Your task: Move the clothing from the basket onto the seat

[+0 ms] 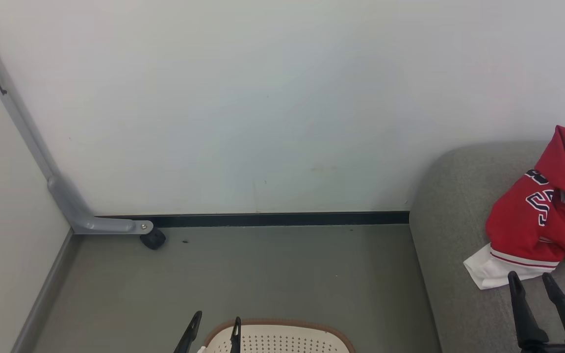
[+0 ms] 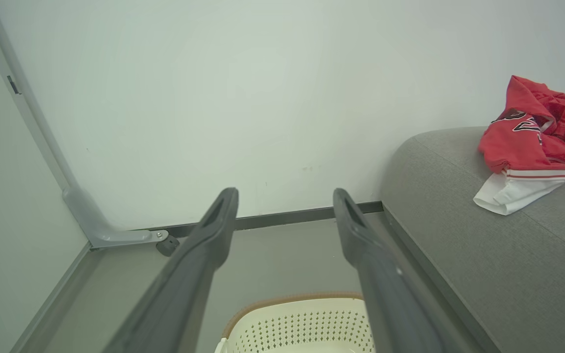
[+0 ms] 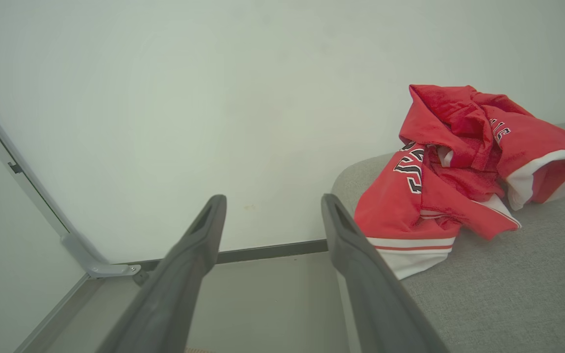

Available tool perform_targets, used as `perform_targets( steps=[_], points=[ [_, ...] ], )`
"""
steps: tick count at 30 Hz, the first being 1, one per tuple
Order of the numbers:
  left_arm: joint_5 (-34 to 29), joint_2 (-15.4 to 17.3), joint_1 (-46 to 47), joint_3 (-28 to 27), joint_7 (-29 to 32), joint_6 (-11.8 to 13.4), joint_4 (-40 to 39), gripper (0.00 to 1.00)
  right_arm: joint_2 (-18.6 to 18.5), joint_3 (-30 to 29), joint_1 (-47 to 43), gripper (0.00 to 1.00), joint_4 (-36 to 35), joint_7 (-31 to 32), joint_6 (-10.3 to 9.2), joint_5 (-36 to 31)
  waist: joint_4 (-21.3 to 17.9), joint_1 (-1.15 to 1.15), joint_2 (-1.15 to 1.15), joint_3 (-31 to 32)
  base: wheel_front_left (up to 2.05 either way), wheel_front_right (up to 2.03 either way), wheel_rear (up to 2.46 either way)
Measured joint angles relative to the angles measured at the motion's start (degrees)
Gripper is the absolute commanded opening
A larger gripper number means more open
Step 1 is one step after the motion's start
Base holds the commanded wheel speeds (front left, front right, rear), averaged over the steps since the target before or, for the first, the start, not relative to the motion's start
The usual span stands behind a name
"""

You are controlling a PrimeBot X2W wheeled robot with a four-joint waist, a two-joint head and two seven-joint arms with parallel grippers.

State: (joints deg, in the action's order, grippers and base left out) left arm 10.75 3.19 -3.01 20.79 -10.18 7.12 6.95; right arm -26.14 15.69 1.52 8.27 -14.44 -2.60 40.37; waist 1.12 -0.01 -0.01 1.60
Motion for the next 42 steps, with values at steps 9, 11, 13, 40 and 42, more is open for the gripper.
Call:
perform_targets(
  steps=[9,11,13,40,42],
  points=[
    [-0.25,-0.05,-1.45,-2.15,0.1,0.0,-0.03,1.0,0.41,-0.91,-3.99,1.0,-3.81,0.0,-1.08,-2.07,0.58,0.01,0.0,0.81,0.0,0.0,0.0],
    [-0.23,-0.05,-1.49,-2.26,0.56,0.0,0.25,1.0,0.37,-1.3,-4.99,1.0,-4.05,0.0,-1.45,-2.86,0.72,0.01,0.01,0.95,0.0,0.0,0.0],
    [-0.16,-0.07,-1.93,-3.07,0.57,0.0,0.25,1.0,0.31,-1.31,-6.0,1.0,-4.49,0.0,-1.52,-3.77,0.86,0.01,0.01,1.08,0.0,0.0,0.0],
    [0.35,-0.05,-2.16,-4.28,1.1,0.0,1.74,1.0,0.37,-2.74,-8.94,1.0,-8.21,0.0,-2.52,-7.21,1.82,0.01,0.01,1.36,0.0,0.0,0.0],
    [0.35,-0.05,-2.16,-4.26,1.1,0.0,1.74,1.0,0.38,-2.8,-9.29,1.0,-8.27,0.0,-2.52,-7.22,1.86,0.01,0.01,1.33,0.0,0.0,0.0]
  ],
)
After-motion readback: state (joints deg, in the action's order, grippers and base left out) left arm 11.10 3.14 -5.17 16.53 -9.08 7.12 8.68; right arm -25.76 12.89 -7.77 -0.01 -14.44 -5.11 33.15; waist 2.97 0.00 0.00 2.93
